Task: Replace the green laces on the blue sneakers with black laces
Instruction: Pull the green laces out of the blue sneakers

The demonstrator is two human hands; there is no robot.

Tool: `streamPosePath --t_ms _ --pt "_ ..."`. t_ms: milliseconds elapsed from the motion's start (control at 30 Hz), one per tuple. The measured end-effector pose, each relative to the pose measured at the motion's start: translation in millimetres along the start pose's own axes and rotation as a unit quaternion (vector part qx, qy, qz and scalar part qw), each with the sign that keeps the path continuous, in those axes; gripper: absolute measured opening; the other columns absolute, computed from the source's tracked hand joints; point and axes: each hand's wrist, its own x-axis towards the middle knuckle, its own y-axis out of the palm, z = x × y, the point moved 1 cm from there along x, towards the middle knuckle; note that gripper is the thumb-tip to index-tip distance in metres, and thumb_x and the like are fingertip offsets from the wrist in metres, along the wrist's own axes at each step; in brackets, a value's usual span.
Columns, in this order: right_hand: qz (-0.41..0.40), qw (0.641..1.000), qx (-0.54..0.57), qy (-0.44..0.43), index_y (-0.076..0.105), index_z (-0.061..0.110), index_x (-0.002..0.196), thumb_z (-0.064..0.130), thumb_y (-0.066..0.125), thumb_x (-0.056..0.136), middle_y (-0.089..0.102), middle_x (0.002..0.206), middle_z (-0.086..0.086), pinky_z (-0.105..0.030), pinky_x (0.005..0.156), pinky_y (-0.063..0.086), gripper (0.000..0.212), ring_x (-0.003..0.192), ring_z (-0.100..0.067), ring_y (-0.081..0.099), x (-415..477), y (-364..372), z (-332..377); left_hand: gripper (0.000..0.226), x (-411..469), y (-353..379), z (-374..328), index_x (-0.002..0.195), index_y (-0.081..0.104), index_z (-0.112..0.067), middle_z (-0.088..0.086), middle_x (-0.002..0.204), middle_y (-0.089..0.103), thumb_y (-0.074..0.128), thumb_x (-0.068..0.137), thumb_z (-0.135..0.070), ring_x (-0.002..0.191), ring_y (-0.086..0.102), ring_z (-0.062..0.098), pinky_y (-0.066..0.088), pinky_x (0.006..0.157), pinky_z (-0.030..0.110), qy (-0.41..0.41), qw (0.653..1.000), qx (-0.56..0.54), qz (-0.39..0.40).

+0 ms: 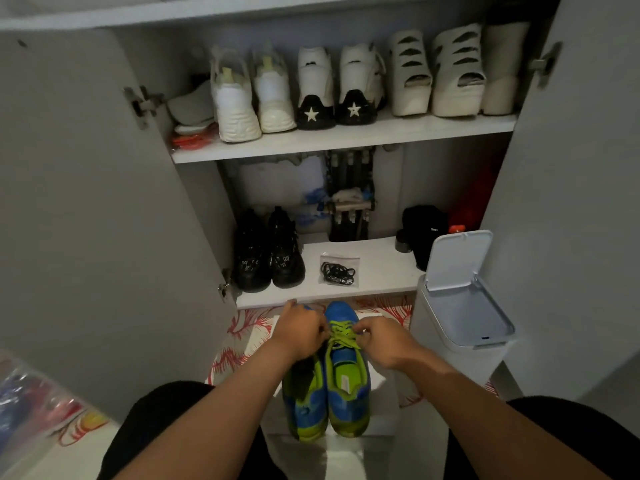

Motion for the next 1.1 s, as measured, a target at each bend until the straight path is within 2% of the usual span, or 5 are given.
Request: streamPosePath --t_ms 233,467,633,833,1100 --pt "0.002 1.000 0.006 -0.025 0.069 0.026 0.123 0.032 0.070 0.084 0.068 0.121 0.004 -0.027 0.092 0.050 0.040 0.108 -0.014 0.063 5.0 0.0 -3.0 0.025 5.8 -15.7 -5.9 0.081 0.059 -0.023 0.003 0.090 0.072 0.041 0.095 -0.030 0.089 0.063 0.026 0.041 0.086 0.035 -0.091 0.981 -0.161 -0.054" --pt "0.049 0.995 0.081 -0.020 0.071 0.032 0.096 0.031 0.079 0.071 0.073 0.087 0.013 -0.015 0.064 0.052 0.026 0.076 0.000 0.067 13.4 15.9 9.8 0.023 23.5 -51.3 -1.3 0.081 0.056 -0.010 0.003 0.066 0.061 0.042 0.098 -0.011 0.053 0.053 0.015 0.044 0.054 0.025 -0.170 0.643 -0.740 -0.096" --pt "-0.008 1.000 0.025 0.009 0.072 0.012 0.088 0.017 0.072 0.080 0.072 0.091 -0.008 -0.031 0.073 0.052 0.008 0.085 -0.022 0.066 27.8 23.7 15.6 0.011 24.4 -41.4 -8.1 0.106 0.061 -0.020 -0.001 0.091 0.071 0.053 0.099 -0.024 0.070 0.061 0.014 0.043 0.062 0.026 -0.131 0.717 -0.684 -0.007" --pt "0.028 0.972 0.229 0.053 0.072 0.022 0.084 0.027 0.072 0.088 0.068 0.071 0.009 -0.022 0.059 0.051 0.007 0.067 -0.005 0.064 28.8 18.2 26.4 0.020 19.4 -10.6 6.0 0.101 0.056 -0.025 0.002 0.097 0.066 0.064 0.084 -0.017 0.086 0.060 0.017 0.048 0.073 0.028 -0.107 0.920 -0.365 0.094" --pt "0.033 0.871 0.478 0.105 0.069 0.029 0.117 0.025 0.058 0.095 0.066 0.073 -0.005 -0.022 0.045 0.020 0.024 0.047 -0.011 0.039 21.1 1.5 17.5 0.012 18.9 18.2 -9.9 0.083 0.059 -0.027 -0.004 0.080 0.064 0.063 0.089 -0.037 0.075 0.060 0.011 0.050 0.072 0.032 -0.081 0.924 -0.363 0.089"
